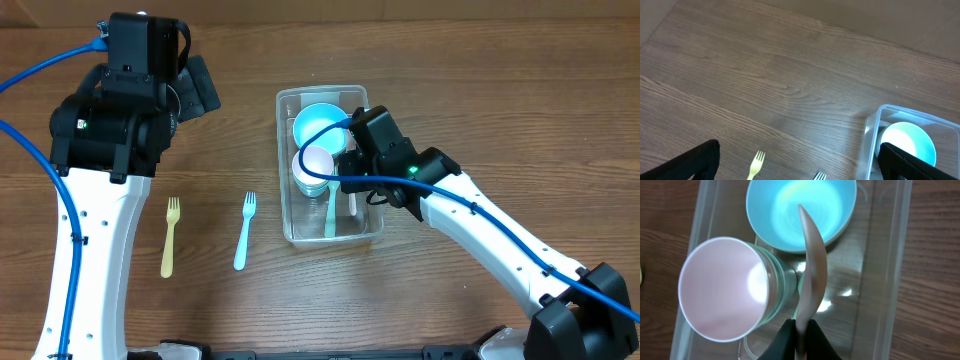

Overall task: Pack container
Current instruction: 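Carry the white spoon into the container and release it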

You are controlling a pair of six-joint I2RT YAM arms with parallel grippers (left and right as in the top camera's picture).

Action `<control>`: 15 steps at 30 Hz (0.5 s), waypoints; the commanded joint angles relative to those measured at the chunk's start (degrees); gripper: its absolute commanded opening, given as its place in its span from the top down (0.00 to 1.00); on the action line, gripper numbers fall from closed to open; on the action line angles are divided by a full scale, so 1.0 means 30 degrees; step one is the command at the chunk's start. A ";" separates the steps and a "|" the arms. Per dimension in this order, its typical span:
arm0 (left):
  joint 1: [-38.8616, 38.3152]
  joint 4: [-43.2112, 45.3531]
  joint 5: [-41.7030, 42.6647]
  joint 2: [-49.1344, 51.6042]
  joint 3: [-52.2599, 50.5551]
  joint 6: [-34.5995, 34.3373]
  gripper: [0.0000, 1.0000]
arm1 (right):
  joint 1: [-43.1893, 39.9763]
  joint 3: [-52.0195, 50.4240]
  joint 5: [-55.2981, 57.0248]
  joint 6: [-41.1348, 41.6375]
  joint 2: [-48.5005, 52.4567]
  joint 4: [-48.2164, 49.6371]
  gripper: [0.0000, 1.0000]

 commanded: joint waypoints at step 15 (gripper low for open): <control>0.0102 0.0058 0.0015 0.0022 0.0080 -0.0248 0.00 | -0.1173 0.2769 0.3096 0.0197 -0.2346 -0.3490 0.47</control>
